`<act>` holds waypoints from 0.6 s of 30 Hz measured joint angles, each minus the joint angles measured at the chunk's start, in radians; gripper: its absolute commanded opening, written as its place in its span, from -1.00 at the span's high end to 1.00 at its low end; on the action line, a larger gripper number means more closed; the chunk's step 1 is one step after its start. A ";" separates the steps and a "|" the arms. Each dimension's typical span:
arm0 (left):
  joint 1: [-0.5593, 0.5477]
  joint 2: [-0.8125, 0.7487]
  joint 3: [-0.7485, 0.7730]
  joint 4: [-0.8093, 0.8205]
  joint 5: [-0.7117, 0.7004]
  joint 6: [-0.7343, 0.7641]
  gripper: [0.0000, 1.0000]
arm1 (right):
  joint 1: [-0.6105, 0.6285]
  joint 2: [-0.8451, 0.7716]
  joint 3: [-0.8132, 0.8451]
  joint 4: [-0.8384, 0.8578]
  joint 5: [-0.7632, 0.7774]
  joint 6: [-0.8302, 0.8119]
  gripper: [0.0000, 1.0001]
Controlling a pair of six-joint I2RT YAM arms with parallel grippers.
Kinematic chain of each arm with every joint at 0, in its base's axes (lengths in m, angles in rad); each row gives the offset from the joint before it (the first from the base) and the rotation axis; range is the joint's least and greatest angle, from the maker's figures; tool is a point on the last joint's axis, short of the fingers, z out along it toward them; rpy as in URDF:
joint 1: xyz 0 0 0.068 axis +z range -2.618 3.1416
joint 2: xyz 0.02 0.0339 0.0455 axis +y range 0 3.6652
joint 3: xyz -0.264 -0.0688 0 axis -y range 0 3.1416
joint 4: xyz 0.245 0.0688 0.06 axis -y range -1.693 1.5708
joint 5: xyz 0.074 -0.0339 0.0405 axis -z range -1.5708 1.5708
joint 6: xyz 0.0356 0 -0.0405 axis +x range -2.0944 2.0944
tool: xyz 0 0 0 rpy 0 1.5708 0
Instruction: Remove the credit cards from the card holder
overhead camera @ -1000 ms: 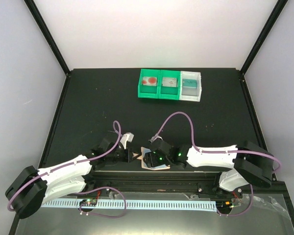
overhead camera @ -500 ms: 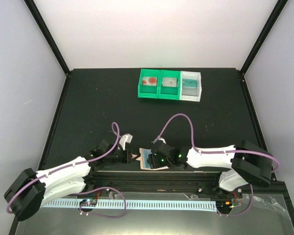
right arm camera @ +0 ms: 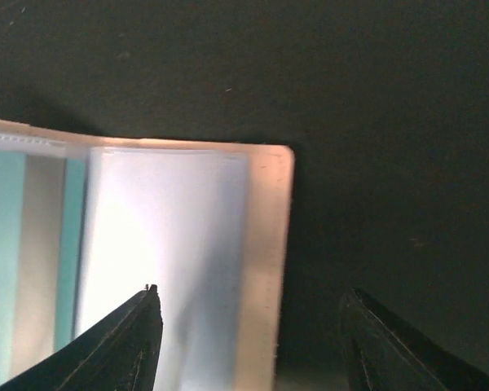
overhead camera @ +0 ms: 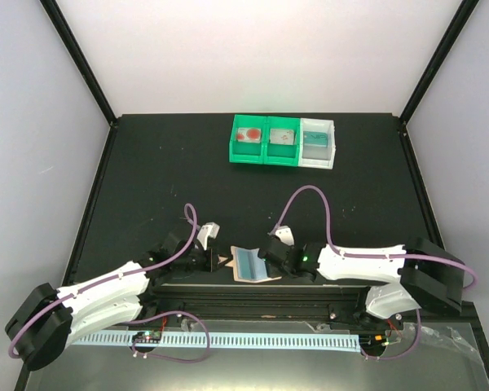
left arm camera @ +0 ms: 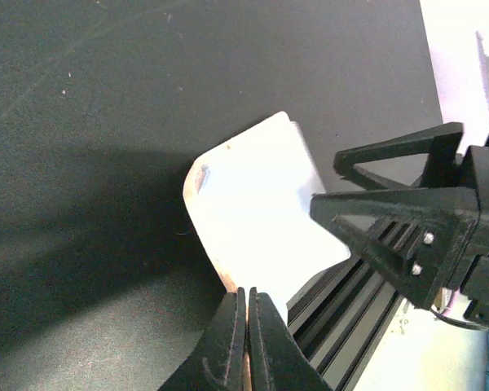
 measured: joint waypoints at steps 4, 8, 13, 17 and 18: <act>0.000 0.000 0.000 -0.002 -0.003 0.000 0.97 | 0.000 -0.051 0.000 -0.056 0.043 0.007 -0.21; 0.000 0.001 0.000 -0.002 -0.004 0.000 0.97 | 0.000 -0.105 0.002 -0.039 0.030 0.002 -0.24; 0.000 0.005 0.000 -0.002 -0.007 0.000 0.97 | -0.016 -0.135 0.026 0.023 -0.011 -0.025 -0.32; 0.000 0.020 0.000 0.005 -0.006 0.000 0.97 | -0.050 -0.156 0.108 0.028 -0.047 -0.066 -0.34; 0.000 0.022 0.000 0.007 -0.006 0.000 0.97 | -0.058 -0.166 0.128 0.031 -0.054 -0.074 -0.34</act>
